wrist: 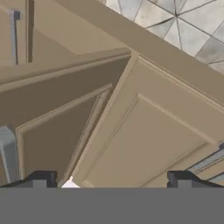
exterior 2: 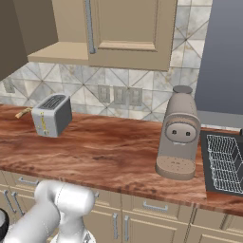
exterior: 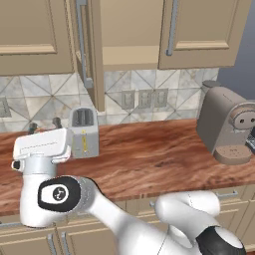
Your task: Close all open cabinet doors.
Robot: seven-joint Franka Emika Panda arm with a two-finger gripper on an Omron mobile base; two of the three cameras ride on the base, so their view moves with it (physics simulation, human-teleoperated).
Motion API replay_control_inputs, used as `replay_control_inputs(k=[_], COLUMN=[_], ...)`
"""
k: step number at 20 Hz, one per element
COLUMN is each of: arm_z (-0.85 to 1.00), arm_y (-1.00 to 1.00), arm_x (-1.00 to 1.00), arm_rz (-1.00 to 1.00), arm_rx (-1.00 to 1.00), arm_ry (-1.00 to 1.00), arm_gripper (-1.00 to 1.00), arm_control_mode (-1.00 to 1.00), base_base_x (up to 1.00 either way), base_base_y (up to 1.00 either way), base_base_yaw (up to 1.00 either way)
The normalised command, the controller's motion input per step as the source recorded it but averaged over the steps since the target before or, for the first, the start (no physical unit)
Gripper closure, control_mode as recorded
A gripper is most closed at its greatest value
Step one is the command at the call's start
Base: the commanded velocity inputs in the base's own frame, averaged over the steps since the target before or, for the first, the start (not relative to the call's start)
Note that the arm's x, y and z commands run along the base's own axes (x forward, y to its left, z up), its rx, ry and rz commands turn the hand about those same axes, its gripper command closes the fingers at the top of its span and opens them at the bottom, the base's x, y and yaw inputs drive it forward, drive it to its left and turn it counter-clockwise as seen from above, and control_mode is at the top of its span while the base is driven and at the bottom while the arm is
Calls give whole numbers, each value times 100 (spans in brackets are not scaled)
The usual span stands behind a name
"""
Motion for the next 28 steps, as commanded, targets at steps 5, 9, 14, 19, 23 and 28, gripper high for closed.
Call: replay_control_inputs(k=[5, 9, 14, 19, 23, 28], arm_z=[16, 0, 0, 6, 6, -1], arm_y=[10, -18, -34, -42, -52, -22], arm_x=[-2, 4, 1, 7, 19, 8], arm_rz=[-12, -5, 0, 0, 3, 4], arm_rx=[23, 24, 21, 14, 11, 4], arm_ry=[-9, 0, 0, 0, 0, 0], arm_gripper=[-100, -100, -100, -100, -100, -100], arm_control_mode=[-100, -100, -100, -100, -100, -100], base_base_x=[0, 0, 0, 0, 0, 0], base_base_y=[0, 0, 0, 0, 0, 0], base_base_yaw=[0, 0, 0, 0, 0, 0])
